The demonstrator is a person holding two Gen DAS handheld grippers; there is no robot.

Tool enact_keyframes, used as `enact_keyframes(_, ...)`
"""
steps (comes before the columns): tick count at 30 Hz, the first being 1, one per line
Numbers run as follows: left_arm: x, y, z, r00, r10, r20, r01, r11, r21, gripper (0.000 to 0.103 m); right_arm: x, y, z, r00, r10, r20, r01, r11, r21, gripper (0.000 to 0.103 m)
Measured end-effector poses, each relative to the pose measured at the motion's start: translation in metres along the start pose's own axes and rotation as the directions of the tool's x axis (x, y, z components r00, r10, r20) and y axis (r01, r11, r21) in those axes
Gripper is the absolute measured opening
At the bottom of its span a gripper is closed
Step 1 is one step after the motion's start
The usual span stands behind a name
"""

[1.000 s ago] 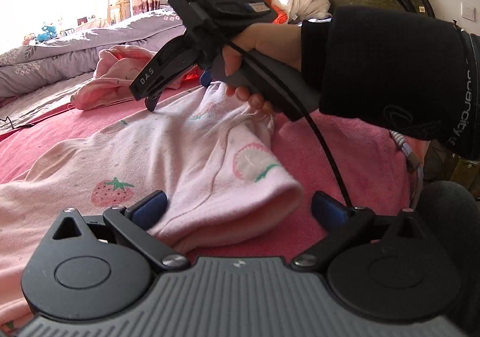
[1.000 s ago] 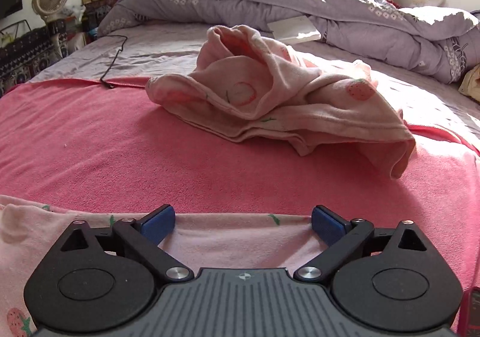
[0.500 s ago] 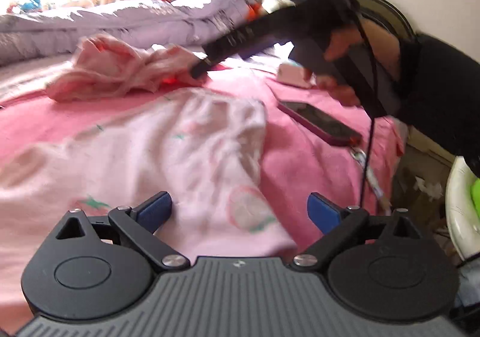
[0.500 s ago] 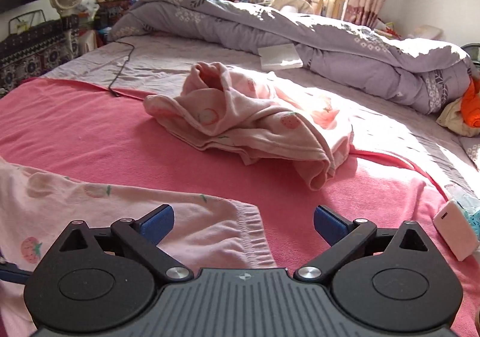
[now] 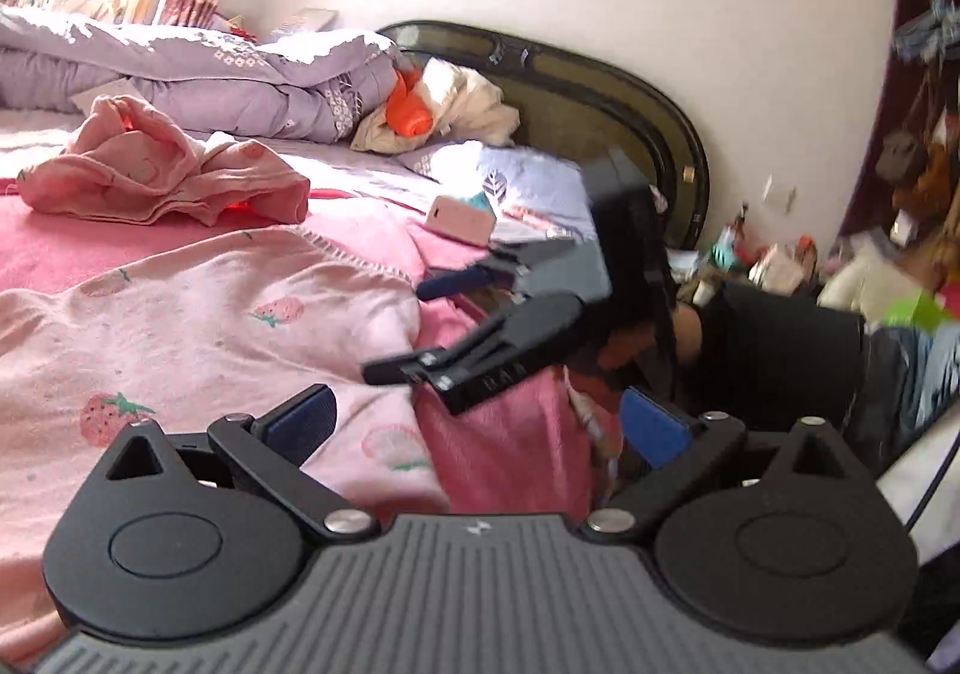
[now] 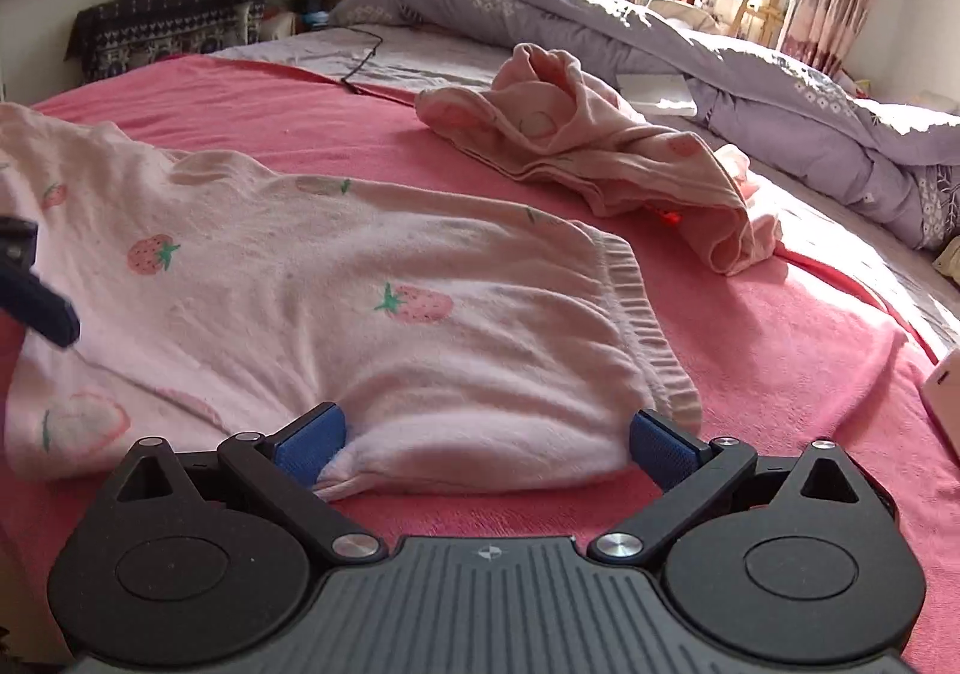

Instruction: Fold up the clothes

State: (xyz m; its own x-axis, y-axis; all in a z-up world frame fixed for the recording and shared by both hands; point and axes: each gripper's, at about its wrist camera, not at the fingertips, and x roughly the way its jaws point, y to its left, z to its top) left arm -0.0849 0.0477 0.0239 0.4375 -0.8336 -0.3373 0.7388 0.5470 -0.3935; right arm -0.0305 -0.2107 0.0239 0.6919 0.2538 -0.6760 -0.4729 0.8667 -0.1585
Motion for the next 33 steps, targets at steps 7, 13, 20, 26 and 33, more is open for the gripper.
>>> enact_keyframes(7, 0.043, -0.031, -0.033, 0.976, 0.194, -0.101, -0.165, 0.956, 0.242, 0.101, -0.047, -0.014, 0.014, 0.998, -0.038, 0.045, 0.039, 0.999, -0.021, 0.102)
enact_keyframes(13, 0.045, -0.051, -0.048, 0.96, 0.27, -0.071, -0.231, 0.912, 0.338, 0.101, -0.011, 0.039, 0.099, 0.992, 0.079, 0.1, -0.076, 0.997, -0.033, 0.102)
enact_keyframes(20, -0.001, -0.042, -0.04, 0.978, 0.207, -0.038, -0.194, 0.957, 0.214, 0.098, 0.114, 0.126, 0.138, 0.997, 0.071, -0.043, -0.079, 0.967, -0.241, 0.103)
enact_keyframes(26, -0.126, 0.012, -0.013, 0.92, 0.339, 0.197, -0.347, 0.938, 0.006, 0.097, 0.118, 0.053, 0.11, 1.0, -0.008, -0.026, 0.01, 0.999, 0.049, 0.103)
enact_keyframes(33, -0.119, 0.049, -0.051, 0.899, 0.439, 0.008, -0.438, 0.898, -0.028, 0.095, 0.075, 0.071, 0.118, 0.997, 0.057, 0.046, -0.06, 0.996, 0.065, 0.101)
